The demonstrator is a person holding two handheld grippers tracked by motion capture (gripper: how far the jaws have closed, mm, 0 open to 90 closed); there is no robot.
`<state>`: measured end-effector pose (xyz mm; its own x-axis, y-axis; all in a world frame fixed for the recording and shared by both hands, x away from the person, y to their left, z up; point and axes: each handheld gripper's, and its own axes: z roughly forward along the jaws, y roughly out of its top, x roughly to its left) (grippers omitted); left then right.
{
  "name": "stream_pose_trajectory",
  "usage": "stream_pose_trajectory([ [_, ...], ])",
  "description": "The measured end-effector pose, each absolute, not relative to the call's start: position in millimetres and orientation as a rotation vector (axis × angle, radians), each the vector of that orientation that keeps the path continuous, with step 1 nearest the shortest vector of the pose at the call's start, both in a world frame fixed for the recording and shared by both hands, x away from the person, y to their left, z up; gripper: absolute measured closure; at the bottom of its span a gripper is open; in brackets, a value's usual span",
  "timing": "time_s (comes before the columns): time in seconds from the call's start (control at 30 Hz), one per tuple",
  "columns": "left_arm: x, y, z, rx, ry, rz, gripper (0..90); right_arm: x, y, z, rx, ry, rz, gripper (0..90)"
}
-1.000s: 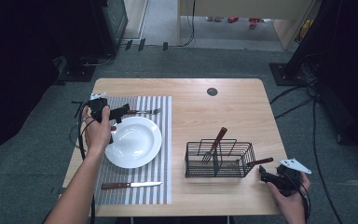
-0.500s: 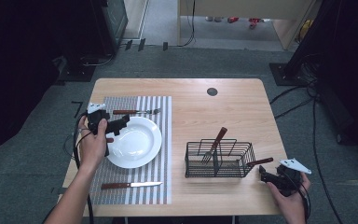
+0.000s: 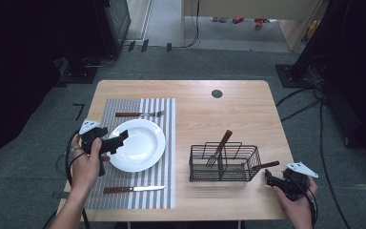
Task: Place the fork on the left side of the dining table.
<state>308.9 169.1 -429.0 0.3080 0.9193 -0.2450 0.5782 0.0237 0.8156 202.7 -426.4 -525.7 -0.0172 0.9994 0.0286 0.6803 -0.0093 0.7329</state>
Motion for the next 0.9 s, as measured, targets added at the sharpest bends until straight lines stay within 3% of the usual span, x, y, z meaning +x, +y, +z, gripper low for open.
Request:
stream_pose_trajectory([
  [0.9,241,227,-475,1.701,1.481,0.485,13.8,203,-426,-526,1.744,1.749,0.792,13.5],
])
